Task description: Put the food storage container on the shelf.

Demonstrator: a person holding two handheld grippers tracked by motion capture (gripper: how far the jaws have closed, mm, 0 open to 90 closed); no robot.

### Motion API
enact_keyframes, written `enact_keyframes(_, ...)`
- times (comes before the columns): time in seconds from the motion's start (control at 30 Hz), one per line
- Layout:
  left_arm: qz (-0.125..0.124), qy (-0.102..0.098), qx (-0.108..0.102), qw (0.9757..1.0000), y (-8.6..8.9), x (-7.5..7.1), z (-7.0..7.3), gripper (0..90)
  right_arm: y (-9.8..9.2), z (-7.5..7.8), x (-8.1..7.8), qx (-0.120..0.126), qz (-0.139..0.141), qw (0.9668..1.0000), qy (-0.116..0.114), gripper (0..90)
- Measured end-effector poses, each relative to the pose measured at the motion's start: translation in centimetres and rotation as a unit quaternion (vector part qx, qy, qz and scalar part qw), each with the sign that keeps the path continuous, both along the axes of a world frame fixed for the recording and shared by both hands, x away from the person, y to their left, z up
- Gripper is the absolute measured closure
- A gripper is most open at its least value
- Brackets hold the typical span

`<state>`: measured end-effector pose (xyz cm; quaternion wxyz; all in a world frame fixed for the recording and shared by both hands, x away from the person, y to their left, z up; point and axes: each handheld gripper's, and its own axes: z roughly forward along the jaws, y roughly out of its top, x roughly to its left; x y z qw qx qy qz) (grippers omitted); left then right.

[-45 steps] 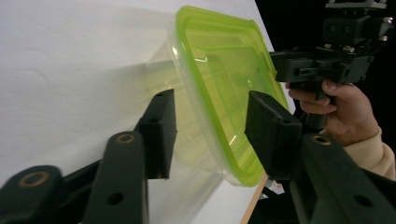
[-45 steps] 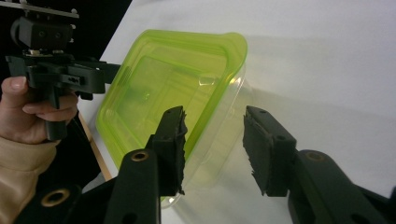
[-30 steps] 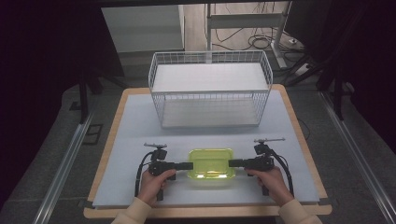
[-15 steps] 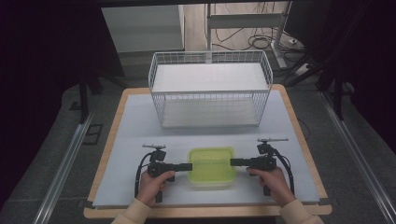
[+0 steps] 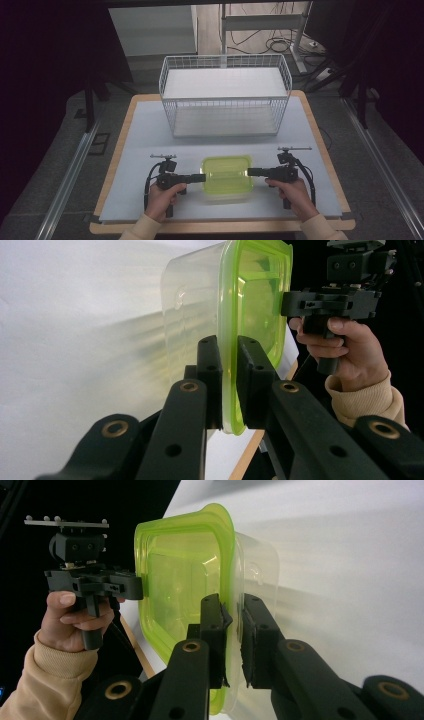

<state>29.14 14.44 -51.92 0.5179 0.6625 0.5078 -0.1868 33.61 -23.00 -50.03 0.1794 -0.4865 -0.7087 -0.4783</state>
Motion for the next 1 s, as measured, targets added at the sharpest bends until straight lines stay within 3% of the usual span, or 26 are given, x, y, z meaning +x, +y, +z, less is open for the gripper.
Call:
enact_keyframes(0.27, -0.001, -0.018, -0.004, 0.9998, 0.3, -0.5, 1.3, 82.5, 0.2, 1.3, -0.4, 0.002, 0.001, 0.9996, -0.030, 81.3)
enact_keyframes(0.5, -0.002, -0.032, -0.005, 0.9995, 0.4, -0.4, 2.5, 82.7, 0.2, 2.2, -0.5, 0.010, -0.001, 0.9990, -0.042, 81.3)
enact_keyframes(1.0, -0.007, -0.068, -0.010, 0.9976, 0.6, 0.3, 6.2, 82.8, 0.2, 5.9, -0.6, 0.016, -0.011, 0.9946, -0.102, 81.3)
